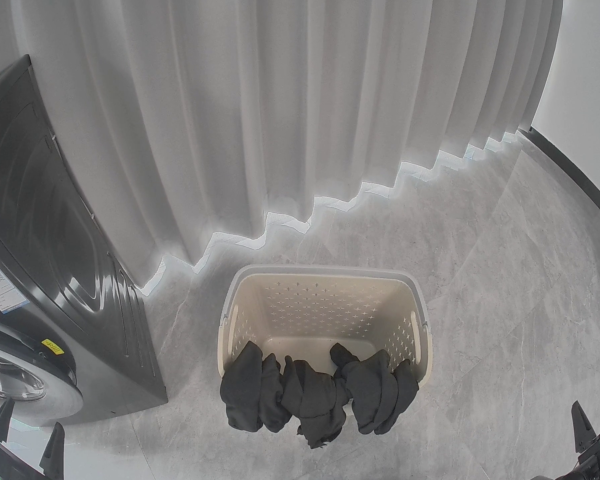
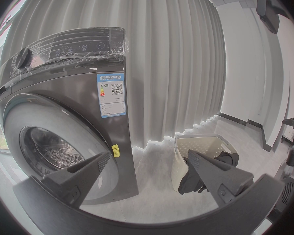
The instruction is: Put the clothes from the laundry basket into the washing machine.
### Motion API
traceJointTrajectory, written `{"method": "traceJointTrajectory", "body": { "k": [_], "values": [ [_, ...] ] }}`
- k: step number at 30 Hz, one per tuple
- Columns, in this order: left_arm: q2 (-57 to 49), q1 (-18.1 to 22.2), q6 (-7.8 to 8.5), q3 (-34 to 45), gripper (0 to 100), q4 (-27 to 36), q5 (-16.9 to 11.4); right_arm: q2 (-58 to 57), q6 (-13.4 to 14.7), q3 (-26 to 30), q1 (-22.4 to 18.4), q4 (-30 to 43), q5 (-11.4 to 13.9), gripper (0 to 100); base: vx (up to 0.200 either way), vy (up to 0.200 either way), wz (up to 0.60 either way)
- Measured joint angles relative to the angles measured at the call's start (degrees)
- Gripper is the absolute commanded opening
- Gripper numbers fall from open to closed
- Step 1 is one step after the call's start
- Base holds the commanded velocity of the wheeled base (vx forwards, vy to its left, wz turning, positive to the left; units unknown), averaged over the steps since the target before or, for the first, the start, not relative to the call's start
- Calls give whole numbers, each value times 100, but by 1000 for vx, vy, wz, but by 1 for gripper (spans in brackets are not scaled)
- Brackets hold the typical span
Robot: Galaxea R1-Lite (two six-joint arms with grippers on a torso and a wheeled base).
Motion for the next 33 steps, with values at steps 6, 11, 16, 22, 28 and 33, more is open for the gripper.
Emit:
{"method": "traceJointTrajectory", "body": {
  "k": [6,11,16,22,28,33],
  "values": [
    [0,0,0,0,100,0,5,0,0,0,0,-2,2,100,0,0,0],
    [0,0,0,0,100,0,2,0,1,0,0,-2,5,100,80,0,0],
    [0,0,0,0,100,-7,2,0,0,0,0,-2,5,100,0,0,0],
    [0,0,-2,0,100,-2,2,0,1,0,0,-2,0,100,67,0,0],
    [0,0,-2,0,100,-10,2,0,1,0,0,-4,0,100,133,0,0],
    [0,0,-2,0,100,-10,2,0,0,0,0,-2,0,100,0,0,0]
  ]
}}
